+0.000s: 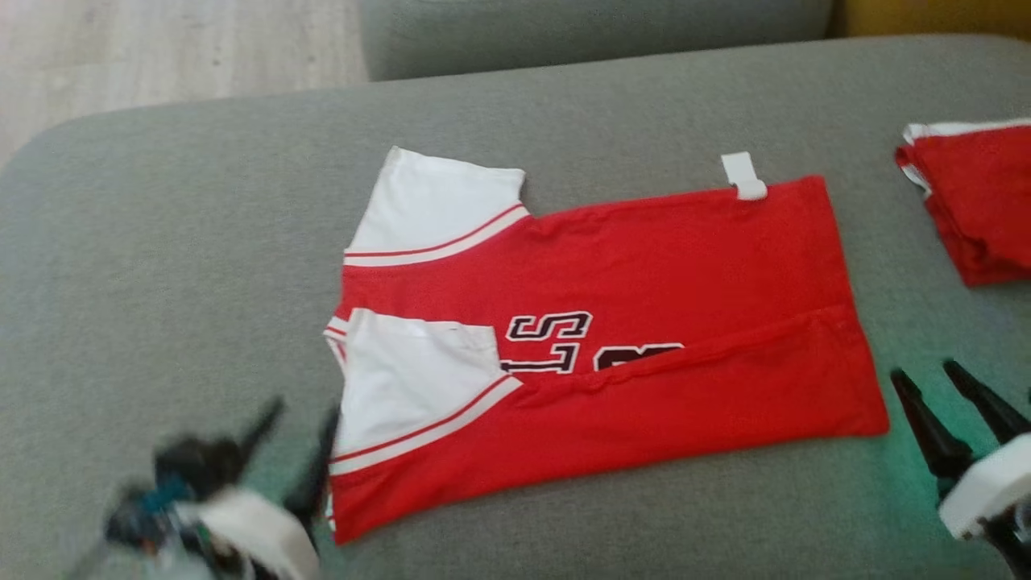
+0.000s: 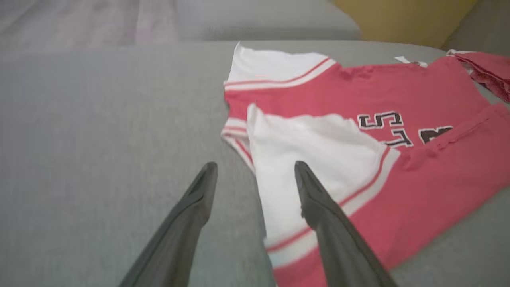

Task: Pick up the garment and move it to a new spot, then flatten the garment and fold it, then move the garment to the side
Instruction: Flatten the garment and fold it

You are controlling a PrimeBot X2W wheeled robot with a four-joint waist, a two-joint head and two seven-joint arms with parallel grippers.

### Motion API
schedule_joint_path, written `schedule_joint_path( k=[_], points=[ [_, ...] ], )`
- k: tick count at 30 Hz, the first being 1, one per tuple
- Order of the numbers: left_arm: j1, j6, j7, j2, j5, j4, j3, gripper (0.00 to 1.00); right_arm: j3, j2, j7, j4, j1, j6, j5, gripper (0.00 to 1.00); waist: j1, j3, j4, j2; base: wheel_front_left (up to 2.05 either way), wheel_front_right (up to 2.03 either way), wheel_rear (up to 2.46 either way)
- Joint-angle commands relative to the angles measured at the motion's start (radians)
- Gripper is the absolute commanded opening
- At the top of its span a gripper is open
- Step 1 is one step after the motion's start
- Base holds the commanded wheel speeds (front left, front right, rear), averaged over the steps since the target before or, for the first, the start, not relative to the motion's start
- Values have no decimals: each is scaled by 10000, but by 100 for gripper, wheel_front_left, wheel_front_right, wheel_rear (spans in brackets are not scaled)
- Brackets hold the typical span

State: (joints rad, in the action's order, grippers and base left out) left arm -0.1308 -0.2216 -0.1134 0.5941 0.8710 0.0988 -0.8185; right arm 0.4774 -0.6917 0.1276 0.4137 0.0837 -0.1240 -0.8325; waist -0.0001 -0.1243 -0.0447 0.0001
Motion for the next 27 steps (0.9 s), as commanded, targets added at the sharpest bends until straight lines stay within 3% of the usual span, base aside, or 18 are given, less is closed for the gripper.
schedule_joint_path(
  k=[1, 7, 10, 11, 13, 19, 27],
  points=[
    [-1029, 92, 72, 537, -181, -336, 573, 100, -83, -219, 185, -364, 195, -67, 254, 100, 1, -243, -282, -1, 0, 0, 0],
    [-3606, 1230, 1417, 1341, -411, -407, 870, 100, -713, 380, 180, -1098, 359, -67, 1285, 100, 1, -616, -950, -1, 0, 0, 0],
    [-5100, 2054, 2816, 1494, -144, -53, 824, 100, -954, 647, -74, -1404, 375, -67, 1590, 100, 1, -1028, -1277, -1, 0, 0, 0],
    [-6095, 2491, 3848, 1524, 64, 373, 784, 100, -1069, 787, -217, -1544, 461, -67, 1788, 100, 1, -1319, -1528, -1, 0, 0, 0],
    [-7009, 2740, 4811, 1407, 389, 967, 814, 100, -1164, 911, -312, -1628, 552, -67, 1943, 100, 1, -1589, -1783, -1, 0, 0, 0],
    [-9127, 2972, 7200, 1023, 947, 2714, 708, 100, -1287, 1328, -382, -1818, 817, -67, 2265, 100, 1, -2356, -2455, -1, 0, 0, 0],
    [-10510, 3057, 8251, 1081, 56, 4555, 80, 100, -1197, 1812, -236, -1704, 1158, -67, 2635, 100, 1, -3056, -3117, -1, 0, 0, 0]
  ],
)
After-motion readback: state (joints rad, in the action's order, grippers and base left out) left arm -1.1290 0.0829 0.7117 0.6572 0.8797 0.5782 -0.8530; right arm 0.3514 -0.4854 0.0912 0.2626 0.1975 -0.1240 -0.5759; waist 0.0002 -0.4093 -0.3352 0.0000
